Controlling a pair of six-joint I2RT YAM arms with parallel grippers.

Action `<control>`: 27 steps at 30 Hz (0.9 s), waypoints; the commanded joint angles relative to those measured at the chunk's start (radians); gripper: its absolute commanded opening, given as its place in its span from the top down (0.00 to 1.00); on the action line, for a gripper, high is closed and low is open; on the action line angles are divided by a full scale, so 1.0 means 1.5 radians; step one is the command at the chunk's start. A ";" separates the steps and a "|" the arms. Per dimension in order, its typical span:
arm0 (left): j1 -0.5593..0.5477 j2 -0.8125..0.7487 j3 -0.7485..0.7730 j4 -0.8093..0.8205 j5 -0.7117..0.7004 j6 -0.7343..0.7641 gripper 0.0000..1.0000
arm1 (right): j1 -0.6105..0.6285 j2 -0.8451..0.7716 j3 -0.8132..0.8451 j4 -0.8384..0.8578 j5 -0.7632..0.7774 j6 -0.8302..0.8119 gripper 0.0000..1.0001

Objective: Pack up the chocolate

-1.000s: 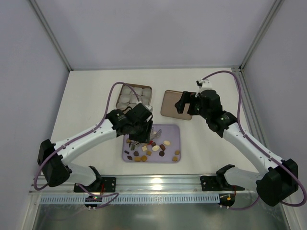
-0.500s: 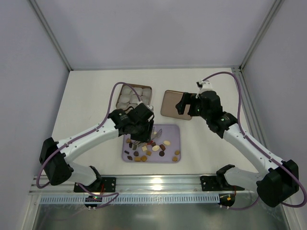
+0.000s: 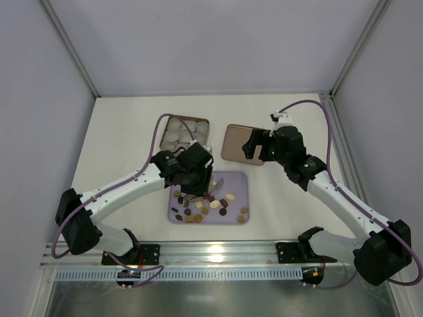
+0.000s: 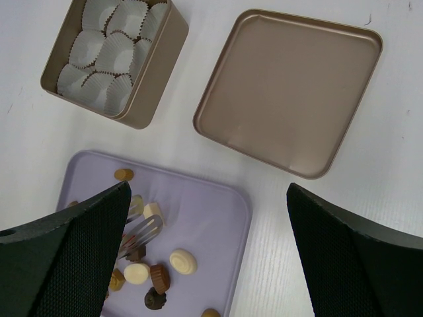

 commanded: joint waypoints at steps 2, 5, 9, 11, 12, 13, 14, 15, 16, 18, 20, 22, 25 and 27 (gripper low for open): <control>-0.004 0.008 0.000 0.028 -0.001 -0.011 0.55 | 0.000 -0.005 -0.002 0.021 0.010 -0.013 0.00; -0.004 0.013 0.001 0.029 -0.003 -0.011 0.56 | 0.000 -0.005 -0.004 0.020 0.008 -0.013 0.00; -0.005 0.011 -0.003 0.031 -0.004 -0.012 0.56 | 0.000 -0.004 -0.006 0.021 0.010 -0.014 0.00; -0.004 0.008 -0.004 0.030 -0.008 -0.014 0.56 | 0.000 -0.004 -0.007 0.022 0.007 -0.013 0.00; -0.004 0.003 -0.003 0.030 -0.010 -0.014 0.56 | 0.000 -0.003 -0.007 0.024 0.006 -0.014 0.00; -0.005 0.002 -0.002 0.029 -0.012 -0.014 0.56 | 0.000 -0.003 -0.005 0.024 0.005 -0.013 0.00; -0.005 0.000 -0.001 0.027 -0.014 -0.014 0.56 | 0.000 -0.003 -0.006 0.023 0.004 -0.013 0.00; -0.005 -0.003 0.003 0.026 -0.016 -0.014 0.56 | 0.001 -0.004 -0.005 0.023 0.004 -0.012 0.00; -0.005 -0.005 0.005 0.023 -0.019 -0.014 0.56 | 0.000 -0.003 -0.005 0.024 0.004 -0.013 0.00; -0.005 -0.009 0.008 0.019 -0.023 -0.016 0.56 | 0.000 -0.003 -0.004 0.023 0.005 -0.013 0.00; -0.005 -0.016 0.010 0.016 -0.028 -0.017 0.56 | 0.000 -0.003 -0.005 0.023 0.003 -0.013 0.00; -0.004 -0.022 0.012 0.012 -0.030 -0.019 0.56 | 0.000 -0.005 -0.006 0.023 0.002 -0.012 0.00; -0.005 -0.026 0.013 0.010 -0.035 -0.020 0.56 | 0.000 -0.004 -0.008 0.021 0.003 -0.011 0.00; -0.005 -0.026 0.013 0.010 -0.035 -0.019 0.56 | 0.000 -0.004 -0.008 0.021 0.003 -0.011 0.00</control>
